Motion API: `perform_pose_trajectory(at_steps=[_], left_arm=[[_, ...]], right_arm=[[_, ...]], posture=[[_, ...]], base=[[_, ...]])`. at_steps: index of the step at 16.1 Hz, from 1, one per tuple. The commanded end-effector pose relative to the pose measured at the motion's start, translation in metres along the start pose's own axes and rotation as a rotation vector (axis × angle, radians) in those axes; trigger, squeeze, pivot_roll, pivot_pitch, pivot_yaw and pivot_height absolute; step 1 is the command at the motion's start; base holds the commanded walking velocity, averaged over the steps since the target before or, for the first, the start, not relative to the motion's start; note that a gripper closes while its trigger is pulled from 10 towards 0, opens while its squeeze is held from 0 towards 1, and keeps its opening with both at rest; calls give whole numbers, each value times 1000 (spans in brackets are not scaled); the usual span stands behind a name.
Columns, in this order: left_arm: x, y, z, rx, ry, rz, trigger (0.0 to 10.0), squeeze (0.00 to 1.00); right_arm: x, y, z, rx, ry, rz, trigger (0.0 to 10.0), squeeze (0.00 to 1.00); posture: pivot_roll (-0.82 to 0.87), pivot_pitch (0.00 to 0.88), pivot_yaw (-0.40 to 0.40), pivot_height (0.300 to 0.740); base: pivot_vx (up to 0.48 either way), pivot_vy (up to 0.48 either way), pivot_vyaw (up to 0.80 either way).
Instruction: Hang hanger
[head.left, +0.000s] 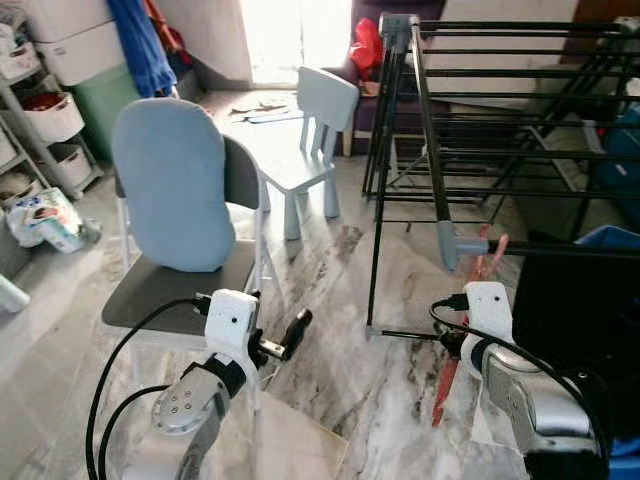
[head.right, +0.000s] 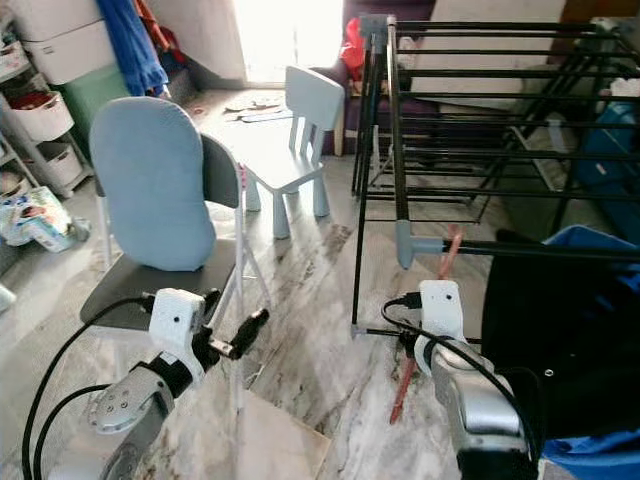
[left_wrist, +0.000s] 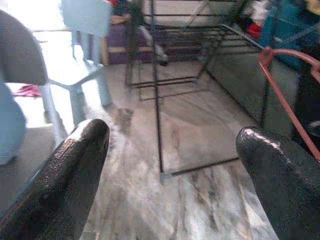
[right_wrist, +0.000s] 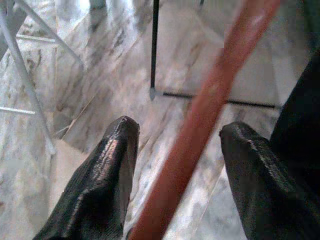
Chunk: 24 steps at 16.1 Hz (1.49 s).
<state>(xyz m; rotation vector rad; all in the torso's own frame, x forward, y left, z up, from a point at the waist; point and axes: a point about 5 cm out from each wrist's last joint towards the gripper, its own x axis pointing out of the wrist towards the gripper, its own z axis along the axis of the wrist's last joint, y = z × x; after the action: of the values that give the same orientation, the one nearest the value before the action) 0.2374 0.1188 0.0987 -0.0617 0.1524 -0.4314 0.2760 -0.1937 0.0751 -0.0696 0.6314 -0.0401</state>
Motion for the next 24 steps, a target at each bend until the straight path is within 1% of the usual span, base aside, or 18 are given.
perform_pose_trajectory(at_steps=[1,2,3,4,6,7,8,12,13,15,16,18,19,20,21,22,23,24], left_arm=[[-3,5,3,0,-23,93,10000,0],[-4,5,3,9,-34,126,10000,0],[-6,9,-1,-15,-33,186,10000,0],[-7,10,-1,-17,-31,195,10000,0],[-6,17,0,-4,-44,245,10000,0],[-5,17,-1,-5,-41,244,10000,0],[-2,15,-4,-4,-34,230,10000,0],[17,0,0,-12,-56,167,10000,0],[24,-3,-3,-11,-49,139,10000,0],[26,-1,-7,-3,-39,135,10000,0],[27,4,-10,7,-32,142,10000,0],[28,11,-6,9,-38,160,10000,0],[35,12,-5,1,-43,157,10000,0],[38,10,-6,-4,-46,155,10000,0],[42,7,-4,5,-67,162,10000,0],[44,4,-1,0,-84,176,10000,0],[45,2,2,-13,-100,194,10000,0],[42,3,7,-7,-116,219,10000,0]], right_arm=[[-6,4,5,-47,-63,-15,10000,1000],[-8,5,6,-66,-85,-22,10000,1000],[-9,1,7,-77,-121,-52,10000,1000],[-9,0,7,-80,-129,-56,10000,1000],[-8,-7,7,-35,-154,-86,10000,1000],[-8,-9,7,-31,-162,-97,10000,1000],[-10,-11,5,-19,-178,-111,10000,1000],[-15,-16,-1,-5,-192,-104,10000,1000],[-19,-23,-1,-15,-210,-122,10000,1000],[-19,-25,-2,-12,-212,-129,10000,1000],[-18,-25,-3,-4,-211,-131,10000,1000],[-15,-17,5,-15,-240,-106,10000,988],[-14,-14,10,-18,-258,-99,10000,733],[-15,-16,10,-32,-264,-98,10000,616],[-16,-18,10,-43,-264,-100,10000,51],[-17,-20,10,-53,-256,-99,10000,0],[-17,-20,11,-68,-248,-94,10000,0],[-17,-16,17,-88,-249,-84,10000,0]], posture=[[-125,0,22,740],[-125,0,22,740],[-115,0,9,740],[-115,0,9,740],[-111,0,21,740],[-120,0,31,740],[-138,0,50,740],[-179,0,73,740],[-208,0,85,740],[-208,0,89,740],[-200,0,98,740],[-217,0,116,740],[-233,0,109,740],[-233,0,109,740],[-234,0,81,740],[-225,0,55,740],[-217,0,30,740],[-168,0,4,740]], base=[[0,0,0],[0,0,0],[0,0,0],[0,0,0],[0,0,0],[0,0,0],[0,0,0],[0,0,0],[0,0,0],[0,0,0],[0,0,0],[0,0,0],[0,0,0],[0,0,0],[0,0,0],[0,0,0],[0,0,0],[0,0,0]])
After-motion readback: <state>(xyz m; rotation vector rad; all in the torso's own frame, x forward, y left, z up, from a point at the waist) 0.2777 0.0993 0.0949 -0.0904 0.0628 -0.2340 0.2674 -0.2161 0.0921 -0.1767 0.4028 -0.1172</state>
